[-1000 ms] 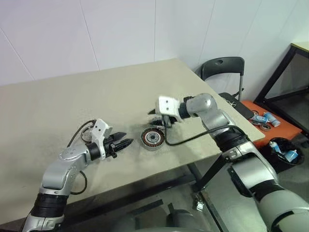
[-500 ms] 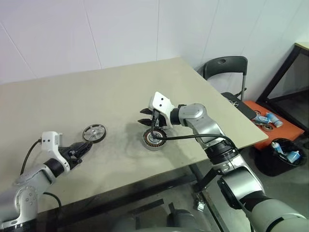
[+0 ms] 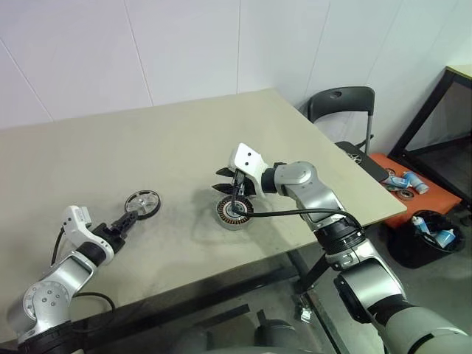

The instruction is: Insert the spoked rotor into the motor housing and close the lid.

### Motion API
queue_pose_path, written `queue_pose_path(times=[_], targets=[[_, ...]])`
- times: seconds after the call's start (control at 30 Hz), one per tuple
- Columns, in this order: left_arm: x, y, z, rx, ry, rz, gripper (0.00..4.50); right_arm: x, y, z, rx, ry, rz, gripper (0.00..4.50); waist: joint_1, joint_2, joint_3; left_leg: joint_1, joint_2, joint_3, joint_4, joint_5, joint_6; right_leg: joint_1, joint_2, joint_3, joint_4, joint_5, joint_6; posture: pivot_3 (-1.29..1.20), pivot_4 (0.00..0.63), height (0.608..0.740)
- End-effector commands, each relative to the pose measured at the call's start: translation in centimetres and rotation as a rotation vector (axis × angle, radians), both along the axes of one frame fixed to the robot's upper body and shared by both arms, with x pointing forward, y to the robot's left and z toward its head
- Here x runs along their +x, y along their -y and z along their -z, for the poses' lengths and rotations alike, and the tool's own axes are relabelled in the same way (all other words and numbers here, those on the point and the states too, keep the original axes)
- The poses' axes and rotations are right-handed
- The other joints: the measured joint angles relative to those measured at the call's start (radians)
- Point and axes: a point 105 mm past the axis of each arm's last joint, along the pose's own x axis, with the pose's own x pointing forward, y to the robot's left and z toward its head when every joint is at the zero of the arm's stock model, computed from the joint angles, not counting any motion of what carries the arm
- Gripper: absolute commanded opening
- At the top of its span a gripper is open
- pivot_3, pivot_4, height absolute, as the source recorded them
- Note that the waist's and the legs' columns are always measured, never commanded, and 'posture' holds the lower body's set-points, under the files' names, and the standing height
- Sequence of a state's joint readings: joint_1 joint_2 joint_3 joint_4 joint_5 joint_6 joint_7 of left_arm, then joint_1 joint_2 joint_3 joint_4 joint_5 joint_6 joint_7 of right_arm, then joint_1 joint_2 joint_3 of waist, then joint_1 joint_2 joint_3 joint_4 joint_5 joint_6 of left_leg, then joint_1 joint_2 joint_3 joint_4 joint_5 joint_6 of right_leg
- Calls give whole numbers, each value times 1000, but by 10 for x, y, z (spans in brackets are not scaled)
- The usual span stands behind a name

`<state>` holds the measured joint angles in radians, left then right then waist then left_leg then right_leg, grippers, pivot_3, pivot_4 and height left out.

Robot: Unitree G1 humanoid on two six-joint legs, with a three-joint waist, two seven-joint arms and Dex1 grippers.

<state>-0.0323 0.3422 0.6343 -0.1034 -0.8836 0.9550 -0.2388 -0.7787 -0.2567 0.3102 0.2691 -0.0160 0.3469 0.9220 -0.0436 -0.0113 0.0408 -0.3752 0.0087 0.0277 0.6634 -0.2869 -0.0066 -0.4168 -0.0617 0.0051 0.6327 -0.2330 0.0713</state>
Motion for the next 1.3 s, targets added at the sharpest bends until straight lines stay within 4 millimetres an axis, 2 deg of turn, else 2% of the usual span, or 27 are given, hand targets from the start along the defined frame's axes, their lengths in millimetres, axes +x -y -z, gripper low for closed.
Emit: queue_pose_path(times=[0.03,0.17,0.47,0.73,1.0,1.03,1.23,1.3], targets=[[3,-4,3,-5,-14,-24,2409,-3,-5,-13,17,49,-12,1882,0,0,0,0,0,0,0,0,0,0,0,0,0,-1,-1,0,0,740],[10,1,8,-21,-24,-22,2409,-3,-3,-11,12,50,-5,1882,3,0,0,0,0,0,0,0,0,0,0,-1,0,-1,-2,0,0,740],[33,27,7,-65,6,14,2409,-8,-1,-7,-5,62,-7,1882,8,0,0,0,-1,0,1,0,0,2,-1,-1,-1,-1,-1,0,0,740],[47,22,12,-104,-11,-59,2409,-7,1,-7,-9,62,4,1882,10,-1,0,2,-1,-1,1,0,0,4,0,-2,-1,-1,-1,0,0,740],[45,21,17,-108,-25,-78,2409,-8,5,-5,-12,61,11,1882,9,-1,0,4,-1,-1,1,0,0,6,1,-3,-1,-1,-1,0,0,740],[45,21,17,-106,-23,-76,2027,-8,5,-5,-13,61,12,1908,8,0,0,4,-1,-1,1,0,0,6,1,-3,-1,-1,-1,0,0,740],[45,25,11,-143,-6,-57,491,-8,4,-5,-19,65,9,1908,5,0,-1,5,-1,-1,2,0,0,7,1,-3,-1,-1,-2,0,0,740],[45,25,10,-155,-3,-54,491,-7,3,-4,-20,66,8,1908,3,0,-1,5,-1,-2,1,0,0,8,1,-3,-1,-1,-2,0,0,740]])
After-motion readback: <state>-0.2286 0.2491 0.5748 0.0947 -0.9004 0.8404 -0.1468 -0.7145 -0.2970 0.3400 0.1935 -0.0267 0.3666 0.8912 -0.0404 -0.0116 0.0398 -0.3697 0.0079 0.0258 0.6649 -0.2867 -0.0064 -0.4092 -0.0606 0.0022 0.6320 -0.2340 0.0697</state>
